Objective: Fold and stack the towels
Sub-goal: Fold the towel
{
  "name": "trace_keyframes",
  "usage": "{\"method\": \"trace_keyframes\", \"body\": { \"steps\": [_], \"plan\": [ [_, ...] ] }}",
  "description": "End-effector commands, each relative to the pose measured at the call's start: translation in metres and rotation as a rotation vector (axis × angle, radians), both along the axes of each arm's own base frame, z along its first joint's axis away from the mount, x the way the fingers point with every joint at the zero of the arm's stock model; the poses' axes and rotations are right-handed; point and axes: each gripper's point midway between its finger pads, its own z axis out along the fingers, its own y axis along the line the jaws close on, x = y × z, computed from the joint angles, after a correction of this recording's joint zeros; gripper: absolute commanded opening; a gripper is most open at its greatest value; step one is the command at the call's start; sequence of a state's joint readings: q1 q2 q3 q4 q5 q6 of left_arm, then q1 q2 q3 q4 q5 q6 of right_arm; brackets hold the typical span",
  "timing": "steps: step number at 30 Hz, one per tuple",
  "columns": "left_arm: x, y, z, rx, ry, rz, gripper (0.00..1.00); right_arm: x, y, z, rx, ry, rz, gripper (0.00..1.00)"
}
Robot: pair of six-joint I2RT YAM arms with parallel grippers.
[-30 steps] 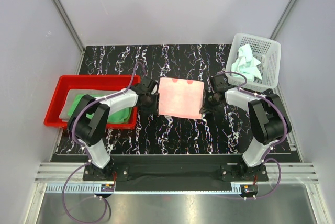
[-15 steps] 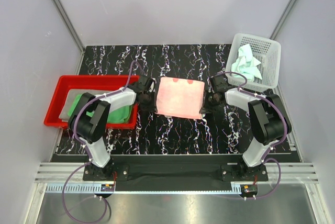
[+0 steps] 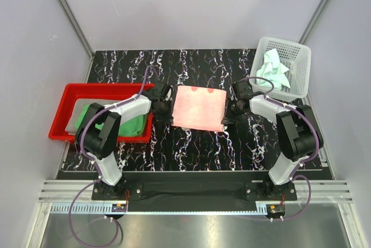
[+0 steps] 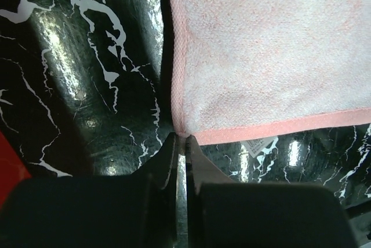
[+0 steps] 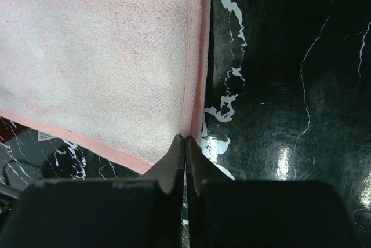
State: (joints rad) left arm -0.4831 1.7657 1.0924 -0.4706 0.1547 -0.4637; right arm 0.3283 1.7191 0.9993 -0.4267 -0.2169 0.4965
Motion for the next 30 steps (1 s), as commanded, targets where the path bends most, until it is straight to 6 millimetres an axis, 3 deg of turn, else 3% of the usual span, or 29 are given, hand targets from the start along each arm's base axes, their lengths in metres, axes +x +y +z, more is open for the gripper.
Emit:
{"method": "trace_keyframes", "body": {
  "steps": [1,9,15,16,19,25,30],
  "plan": [
    [0.014,-0.001,0.035,-0.002,-0.088,-0.004,0.02,0.014,-0.002,0.028,-0.029,-0.082,0.006,0.00],
    [0.010,-0.019,0.056,-0.059,-0.103,-0.031,0.01,0.018,-0.003,0.044,-0.041,-0.088,0.012,0.00],
    [0.009,-0.014,0.058,-0.024,-0.121,-0.022,0.19,0.016,-0.001,0.049,-0.035,-0.080,0.027,0.00],
    [0.008,-0.014,0.054,-0.021,-0.111,-0.027,0.18,0.015,-0.001,0.045,-0.034,-0.073,0.025,0.00],
    [0.003,-0.018,0.046,-0.041,-0.092,-0.044,0.00,0.013,0.001,0.040,-0.021,-0.065,0.024,0.00],
    [0.000,-0.021,0.038,-0.057,-0.068,-0.042,0.00,0.010,0.000,0.037,-0.024,-0.058,0.032,0.00],
    [-0.006,-0.030,0.040,-0.128,-0.052,-0.028,0.00,0.015,-0.015,0.041,-0.124,-0.068,0.042,0.00]
  ]
}}
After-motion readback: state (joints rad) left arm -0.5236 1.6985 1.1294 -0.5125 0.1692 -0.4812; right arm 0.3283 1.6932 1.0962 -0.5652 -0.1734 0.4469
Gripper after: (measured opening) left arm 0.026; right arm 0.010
